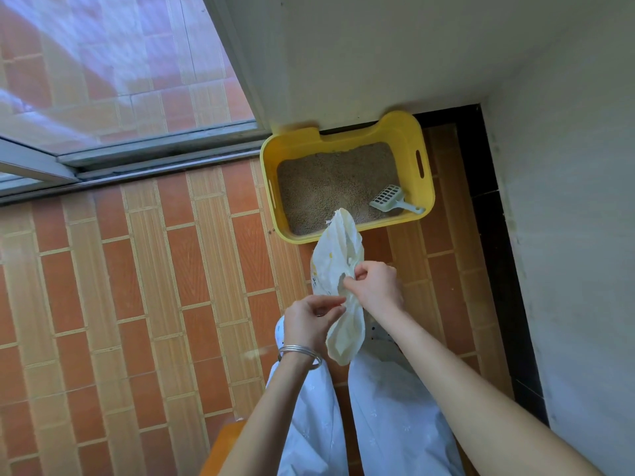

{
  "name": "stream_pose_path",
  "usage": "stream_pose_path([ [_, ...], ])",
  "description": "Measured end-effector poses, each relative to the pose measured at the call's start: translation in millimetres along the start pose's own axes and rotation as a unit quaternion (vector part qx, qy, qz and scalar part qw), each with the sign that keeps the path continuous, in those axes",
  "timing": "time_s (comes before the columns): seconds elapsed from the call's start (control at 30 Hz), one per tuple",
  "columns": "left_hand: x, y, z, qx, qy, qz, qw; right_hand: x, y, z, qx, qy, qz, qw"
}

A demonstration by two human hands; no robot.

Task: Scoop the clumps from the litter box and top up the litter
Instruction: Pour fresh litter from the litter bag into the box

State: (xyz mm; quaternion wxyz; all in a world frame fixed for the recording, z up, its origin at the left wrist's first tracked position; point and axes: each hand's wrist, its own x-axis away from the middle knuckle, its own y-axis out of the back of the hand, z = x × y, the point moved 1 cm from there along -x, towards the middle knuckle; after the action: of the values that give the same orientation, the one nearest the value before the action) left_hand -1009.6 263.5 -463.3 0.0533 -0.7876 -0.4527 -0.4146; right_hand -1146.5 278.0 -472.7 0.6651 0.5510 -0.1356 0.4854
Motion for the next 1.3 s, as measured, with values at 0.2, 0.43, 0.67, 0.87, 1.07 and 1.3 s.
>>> stream_pose_path([
  [0.2, -14.0, 12.7, -23.3, 0.013, -0.089, 0.009, 0.996, 12.4, 27.1, -10.8, -0.018, 0.025, -0.047, 0.998],
  [0.43, -22.0, 13.2, -69.9, -0.173, -0.228, 0.055, 0.957, 51.0, 100.4, -36.2, 0.001, -0.007, -0.124, 0.992],
  [0.67, -22.5, 4.2, -108.8, -0.47, -0.305, 0.013, 0.828, 60.5, 200.9, -39.7, 0.016, 0.019, -0.249, 0.968],
  [0.87, -40.2, -21.8, -135.5, -0.529, -0.29, -0.004, 0.798, 14.7, 270.9, -47.0, 0.047, 0.032, -0.257, 0.965],
  [1.07, -66.4, -57.2, -154.8, -0.568, -0.267, -0.018, 0.778, -63.3, 312.6, -57.4, 0.065, 0.041, -0.254, 0.964],
  [1.3, -102.6, -89.3, -158.2, -0.57, -0.235, -0.037, 0.787, -148.2, 330.0, -58.2, 0.108, 0.103, -0.19, 0.97],
])
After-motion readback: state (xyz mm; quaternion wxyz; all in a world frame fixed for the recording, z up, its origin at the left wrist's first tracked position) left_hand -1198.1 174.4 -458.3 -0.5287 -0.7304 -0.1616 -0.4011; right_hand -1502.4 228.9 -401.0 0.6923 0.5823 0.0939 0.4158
